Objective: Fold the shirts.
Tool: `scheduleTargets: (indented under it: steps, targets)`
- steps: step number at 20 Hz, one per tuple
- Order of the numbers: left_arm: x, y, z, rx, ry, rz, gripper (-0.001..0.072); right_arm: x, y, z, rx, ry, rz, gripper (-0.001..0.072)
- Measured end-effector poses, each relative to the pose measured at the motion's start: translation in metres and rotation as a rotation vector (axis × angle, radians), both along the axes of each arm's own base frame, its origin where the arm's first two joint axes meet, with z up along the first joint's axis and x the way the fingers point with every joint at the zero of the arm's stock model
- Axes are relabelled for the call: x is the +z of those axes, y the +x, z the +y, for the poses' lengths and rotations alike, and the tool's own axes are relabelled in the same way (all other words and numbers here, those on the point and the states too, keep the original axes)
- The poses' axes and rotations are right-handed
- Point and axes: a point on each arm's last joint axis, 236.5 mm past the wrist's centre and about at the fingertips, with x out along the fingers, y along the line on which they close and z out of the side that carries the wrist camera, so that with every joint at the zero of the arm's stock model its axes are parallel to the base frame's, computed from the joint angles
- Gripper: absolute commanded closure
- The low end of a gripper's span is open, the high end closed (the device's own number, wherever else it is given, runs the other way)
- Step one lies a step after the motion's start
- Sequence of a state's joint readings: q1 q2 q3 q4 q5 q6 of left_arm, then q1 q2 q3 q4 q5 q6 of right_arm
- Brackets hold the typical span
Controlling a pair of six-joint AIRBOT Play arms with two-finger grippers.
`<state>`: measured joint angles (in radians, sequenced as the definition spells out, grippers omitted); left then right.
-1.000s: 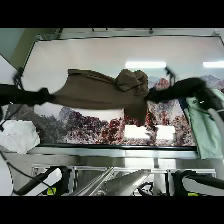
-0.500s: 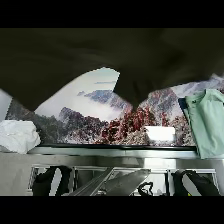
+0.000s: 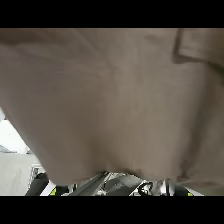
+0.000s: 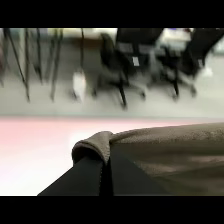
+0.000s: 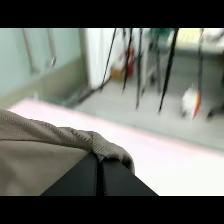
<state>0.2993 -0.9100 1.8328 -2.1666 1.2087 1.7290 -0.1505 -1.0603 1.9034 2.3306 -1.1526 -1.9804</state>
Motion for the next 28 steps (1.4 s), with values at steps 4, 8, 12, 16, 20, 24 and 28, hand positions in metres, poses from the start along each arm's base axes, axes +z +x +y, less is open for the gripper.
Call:
scheduleTargets:
  steps: [4,8,12,16,20,24,28]
  targets:
    - [-0.161,0.103,-0.023,-0.104,-0.015,0.337,0.0697,-0.17,0.103,0.022,0.078,0.044,0.389,0.0689]
    - [-0.333,0.171,-0.031,-0.094,0.027,0.601,0.0697,-0.34,0.171,0.038,0.062,0.088,0.68,0.069]
    - [-0.462,0.217,-0.017,-0.054,0.042,0.762,0.0697,-0.447,0.22,0.032,-0.034,0.139,0.779,0.069]
    - [-0.506,0.258,-0.009,-0.047,0.023,0.794,0.0697,-0.469,0.265,0.017,-0.094,0.17,0.733,0.0689]
    - [-0.511,0.27,-0.011,-0.071,0.008,0.844,0.0697,-0.44,0.29,-0.002,-0.101,0.185,0.663,0.069]
    - [-0.513,0.257,-0.014,-0.097,0.017,0.932,0.0698,-0.447,0.268,-0.021,-0.087,0.075,0.764,0.069]
    - [-0.515,0.25,-0.023,-0.118,0.038,0.967,0.0697,-0.484,0.237,-0.038,-0.125,-0.079,0.914,0.069]
